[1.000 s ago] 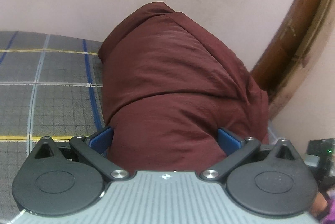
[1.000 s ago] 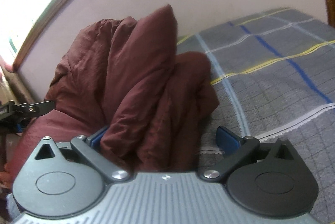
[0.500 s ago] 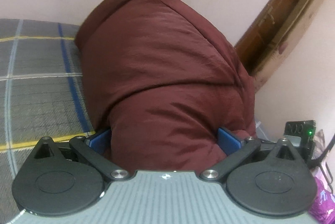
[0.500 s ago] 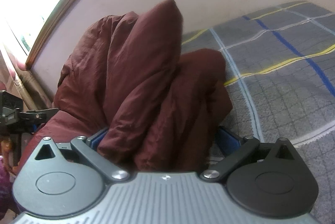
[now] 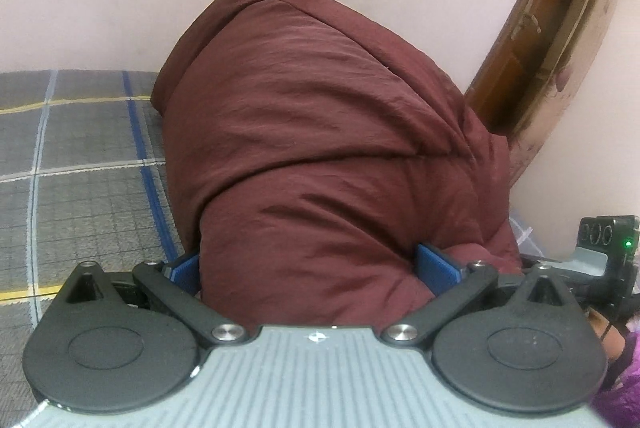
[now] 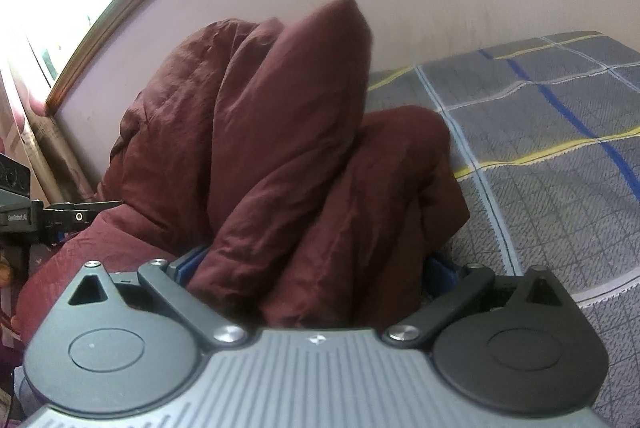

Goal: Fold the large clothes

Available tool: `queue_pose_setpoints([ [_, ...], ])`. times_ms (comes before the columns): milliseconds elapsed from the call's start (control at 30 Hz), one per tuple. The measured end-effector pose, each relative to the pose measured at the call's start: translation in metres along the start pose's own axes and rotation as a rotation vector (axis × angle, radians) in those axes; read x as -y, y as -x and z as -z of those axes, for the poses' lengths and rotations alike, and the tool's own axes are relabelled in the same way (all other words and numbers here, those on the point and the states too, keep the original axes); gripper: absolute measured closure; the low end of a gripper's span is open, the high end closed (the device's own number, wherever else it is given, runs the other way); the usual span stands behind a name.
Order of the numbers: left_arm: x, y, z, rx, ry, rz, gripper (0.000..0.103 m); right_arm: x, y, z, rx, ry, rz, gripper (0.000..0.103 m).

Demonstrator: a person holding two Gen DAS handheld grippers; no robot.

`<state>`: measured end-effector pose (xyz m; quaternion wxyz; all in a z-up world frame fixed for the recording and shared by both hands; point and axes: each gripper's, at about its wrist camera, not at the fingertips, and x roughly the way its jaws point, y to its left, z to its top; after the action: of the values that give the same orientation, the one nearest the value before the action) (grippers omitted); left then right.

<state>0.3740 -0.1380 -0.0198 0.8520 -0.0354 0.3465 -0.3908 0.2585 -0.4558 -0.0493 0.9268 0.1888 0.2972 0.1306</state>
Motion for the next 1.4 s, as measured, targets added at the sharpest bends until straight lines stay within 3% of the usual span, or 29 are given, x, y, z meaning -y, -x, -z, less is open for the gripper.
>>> queue_pose_setpoints([
  [867,-0.002,0.005,-0.003,-0.009,-0.002,0.008,0.0,-0.007,0.007,0.003,0.025,0.037,0.025,0.0],
  [1133,-0.048,0.006,-0.002,-0.048,0.103,0.223,0.0,0.0,0.006,0.001,0.021,0.021,-0.006,0.0],
  [1267,-0.078,-0.006,0.001,-0.111,0.182,0.369,0.0,0.003,0.004,0.0,0.012,0.007,-0.039,0.0],
  [1400,-0.087,-0.027,0.0,-0.174,0.226,0.44,0.0,0.009,-0.002,-0.005,-0.019,-0.029,-0.075,0.0],
])
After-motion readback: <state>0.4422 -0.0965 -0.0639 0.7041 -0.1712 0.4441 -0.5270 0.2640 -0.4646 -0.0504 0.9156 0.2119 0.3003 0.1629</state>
